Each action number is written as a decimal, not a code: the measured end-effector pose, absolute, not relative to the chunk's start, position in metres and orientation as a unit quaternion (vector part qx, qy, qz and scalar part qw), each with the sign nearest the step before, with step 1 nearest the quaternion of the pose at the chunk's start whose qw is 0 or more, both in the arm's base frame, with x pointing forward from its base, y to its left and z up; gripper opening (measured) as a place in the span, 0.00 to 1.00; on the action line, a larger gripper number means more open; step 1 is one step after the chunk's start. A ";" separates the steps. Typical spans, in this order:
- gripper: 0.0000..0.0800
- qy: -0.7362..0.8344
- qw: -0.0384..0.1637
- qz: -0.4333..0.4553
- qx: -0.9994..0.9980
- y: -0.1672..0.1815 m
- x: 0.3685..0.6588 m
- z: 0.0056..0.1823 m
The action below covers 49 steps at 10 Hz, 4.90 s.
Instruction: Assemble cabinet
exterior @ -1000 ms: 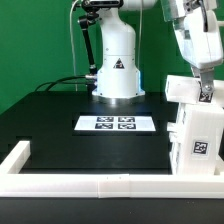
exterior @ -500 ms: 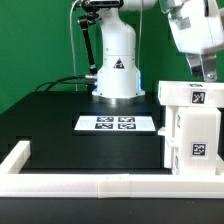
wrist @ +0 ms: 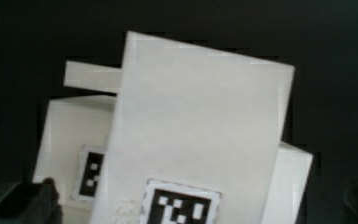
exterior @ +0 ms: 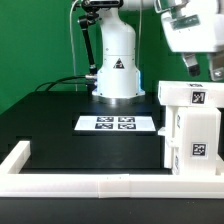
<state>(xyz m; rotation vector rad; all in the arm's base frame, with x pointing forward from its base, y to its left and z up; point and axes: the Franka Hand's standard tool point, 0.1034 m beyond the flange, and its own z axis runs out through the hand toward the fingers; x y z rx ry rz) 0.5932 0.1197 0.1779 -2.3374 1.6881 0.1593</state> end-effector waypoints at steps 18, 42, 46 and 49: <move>1.00 -0.273 0.065 0.000 -0.960 0.121 0.590 0.176; 0.70 -0.551 0.022 -0.011 -0.834 0.100 0.589 0.154; 0.70 -0.387 0.023 -0.010 -0.922 0.103 0.590 0.154; 0.70 -0.269 0.025 -0.008 -0.963 0.103 0.590 0.155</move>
Offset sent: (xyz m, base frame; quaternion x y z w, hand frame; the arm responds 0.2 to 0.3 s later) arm 0.0067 0.0106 0.0053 -0.0756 -0.0268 -0.2280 0.9704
